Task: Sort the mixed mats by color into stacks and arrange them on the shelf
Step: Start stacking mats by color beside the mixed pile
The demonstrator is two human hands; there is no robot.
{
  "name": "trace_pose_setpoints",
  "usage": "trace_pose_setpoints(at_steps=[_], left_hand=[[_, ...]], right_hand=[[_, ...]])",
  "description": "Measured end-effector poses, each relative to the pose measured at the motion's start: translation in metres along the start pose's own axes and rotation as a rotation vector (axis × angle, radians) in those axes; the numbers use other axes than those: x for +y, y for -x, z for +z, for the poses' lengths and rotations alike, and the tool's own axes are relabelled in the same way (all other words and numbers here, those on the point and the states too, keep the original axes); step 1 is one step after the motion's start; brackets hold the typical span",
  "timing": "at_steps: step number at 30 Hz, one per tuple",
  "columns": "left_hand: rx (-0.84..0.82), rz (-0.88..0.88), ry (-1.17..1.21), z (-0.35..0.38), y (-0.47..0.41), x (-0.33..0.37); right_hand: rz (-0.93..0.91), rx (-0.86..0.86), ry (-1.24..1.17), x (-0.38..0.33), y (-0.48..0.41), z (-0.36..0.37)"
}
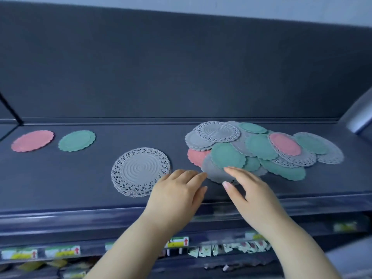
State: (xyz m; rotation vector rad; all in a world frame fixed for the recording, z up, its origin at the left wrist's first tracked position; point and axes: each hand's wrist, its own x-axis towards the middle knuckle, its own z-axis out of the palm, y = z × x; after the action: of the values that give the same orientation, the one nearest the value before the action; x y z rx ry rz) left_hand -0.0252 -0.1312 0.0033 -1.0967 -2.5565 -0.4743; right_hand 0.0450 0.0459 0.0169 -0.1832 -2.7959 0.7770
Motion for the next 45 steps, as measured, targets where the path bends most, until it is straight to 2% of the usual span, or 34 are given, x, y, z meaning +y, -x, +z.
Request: trace_pose_setpoints(at_steps=[8,22,29,32,35,40,45], left_hand=[[-0.01,-0.045,-0.052,0.012,-0.025,0.026],[0.033,0.041,-0.009,0.066,-0.101,0.009],[0.021,-0.035,-0.022,0.084,-0.137,0.029],[-0.006,-0.041,0.001,0.097,-0.15,0.052],[-0.056,-0.022,-0.039,0.11,-0.169,0.075],[-0.18,-0.043,-0.136,0.126,-0.189,0.1],[-0.196,-0.092,-0.167,0.13,-0.196,0.11]], right_hand=[[-0.021,-0.032,-0.04,0.039,-0.007,-0.02],[0.113,0.101,-0.028,0.095,-0.052,-0.033],[0.143,0.102,0.161,0.148,-0.102,-0.063],[0.182,-0.033,0.27,0.174,-0.116,-0.075],[0.216,-0.185,0.245,0.189,-0.125,-0.085],[0.055,-0.275,0.406,0.203,-0.133,-0.092],[0.007,-0.348,0.403,0.209,-0.139,-0.097]])
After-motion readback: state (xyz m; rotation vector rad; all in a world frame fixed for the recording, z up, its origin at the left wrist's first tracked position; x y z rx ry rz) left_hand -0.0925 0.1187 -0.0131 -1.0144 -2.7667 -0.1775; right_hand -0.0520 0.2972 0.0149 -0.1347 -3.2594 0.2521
